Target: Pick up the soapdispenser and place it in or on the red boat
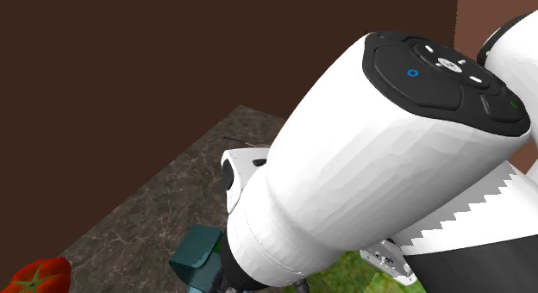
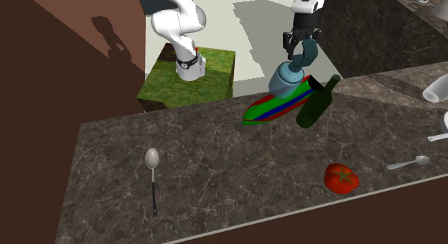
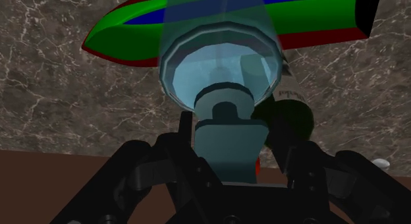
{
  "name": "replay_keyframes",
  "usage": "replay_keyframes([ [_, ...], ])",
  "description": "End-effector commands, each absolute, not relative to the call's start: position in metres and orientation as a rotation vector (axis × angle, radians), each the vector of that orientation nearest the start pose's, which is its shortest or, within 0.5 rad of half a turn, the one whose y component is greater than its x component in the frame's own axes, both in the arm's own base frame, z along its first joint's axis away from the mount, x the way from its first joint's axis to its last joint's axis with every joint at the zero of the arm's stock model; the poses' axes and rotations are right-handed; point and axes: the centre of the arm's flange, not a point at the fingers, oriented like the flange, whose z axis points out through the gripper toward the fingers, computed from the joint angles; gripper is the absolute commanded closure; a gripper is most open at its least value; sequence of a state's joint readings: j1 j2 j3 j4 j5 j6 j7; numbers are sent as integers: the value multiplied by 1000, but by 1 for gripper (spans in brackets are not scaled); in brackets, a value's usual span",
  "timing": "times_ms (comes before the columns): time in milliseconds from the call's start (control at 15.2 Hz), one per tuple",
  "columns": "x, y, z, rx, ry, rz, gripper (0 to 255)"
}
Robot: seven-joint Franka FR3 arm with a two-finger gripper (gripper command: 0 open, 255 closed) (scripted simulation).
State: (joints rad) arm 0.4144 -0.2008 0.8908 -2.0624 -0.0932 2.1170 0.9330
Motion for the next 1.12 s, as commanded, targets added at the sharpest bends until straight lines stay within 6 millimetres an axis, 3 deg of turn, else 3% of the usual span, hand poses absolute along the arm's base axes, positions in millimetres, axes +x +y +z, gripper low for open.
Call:
replay_keyframes([
  [0, 124, 522, 496, -2986, -633, -452, 255],
  [528, 124, 522, 491, -2986, -633, -452, 255],
  [594, 124, 522, 491, -2986, -633, -452, 0],
  [924, 124, 522, 491, -2986, -633, -452, 0],
  [1056, 116, 519, 517, -2986, -633, -453, 0],
])
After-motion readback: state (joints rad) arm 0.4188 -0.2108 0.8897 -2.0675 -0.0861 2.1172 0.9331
